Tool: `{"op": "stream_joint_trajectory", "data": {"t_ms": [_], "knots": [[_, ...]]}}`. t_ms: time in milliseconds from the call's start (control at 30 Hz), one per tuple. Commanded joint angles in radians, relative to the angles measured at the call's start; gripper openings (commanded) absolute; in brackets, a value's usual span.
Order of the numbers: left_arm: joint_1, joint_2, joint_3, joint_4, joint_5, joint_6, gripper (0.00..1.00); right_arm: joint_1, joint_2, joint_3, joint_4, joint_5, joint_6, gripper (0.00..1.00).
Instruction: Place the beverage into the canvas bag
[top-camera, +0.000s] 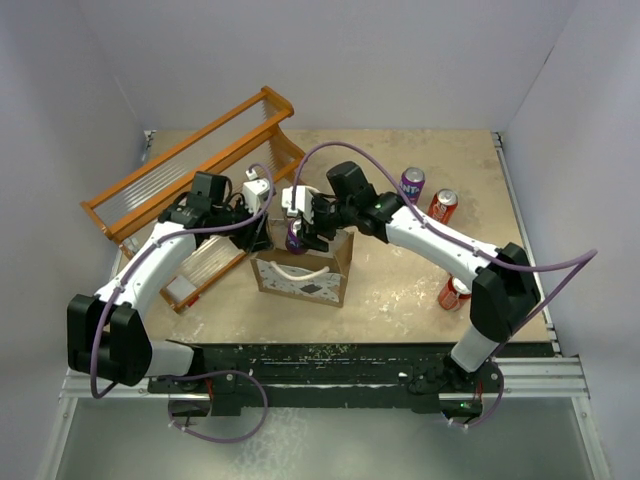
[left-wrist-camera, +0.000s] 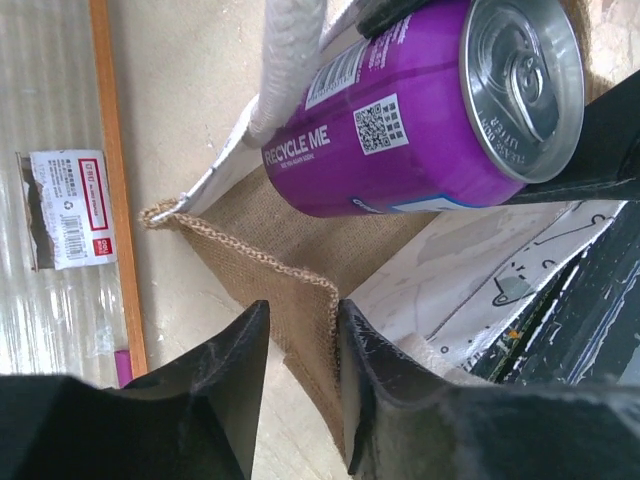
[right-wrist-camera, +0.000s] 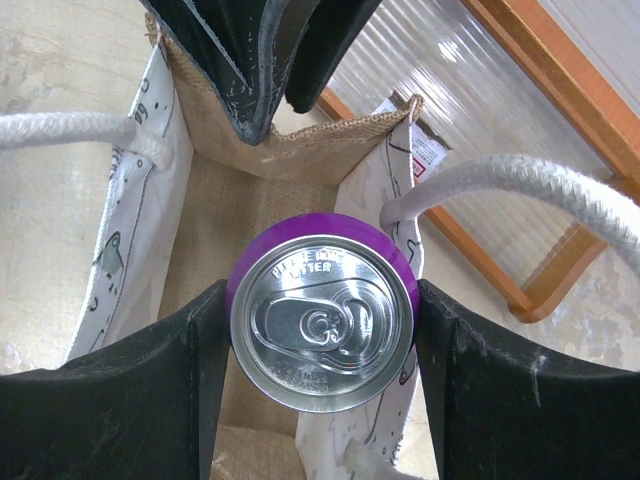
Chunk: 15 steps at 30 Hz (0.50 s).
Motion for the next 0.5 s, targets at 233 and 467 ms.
{"op": "stream_joint_trajectory", "data": {"t_ms": [233,467], "knots": [[0.009,-0.039,-0.059,0.058,0.048,0.025,0.16,0.046,0.007,-0.013,0.216,0.053,0.045,0.00],[0.023,-0.058,-0.086,0.082,0.127,0.029,0.09,0.070,0.033,-0.049,0.293,0.110,0.094,0.00]]}}
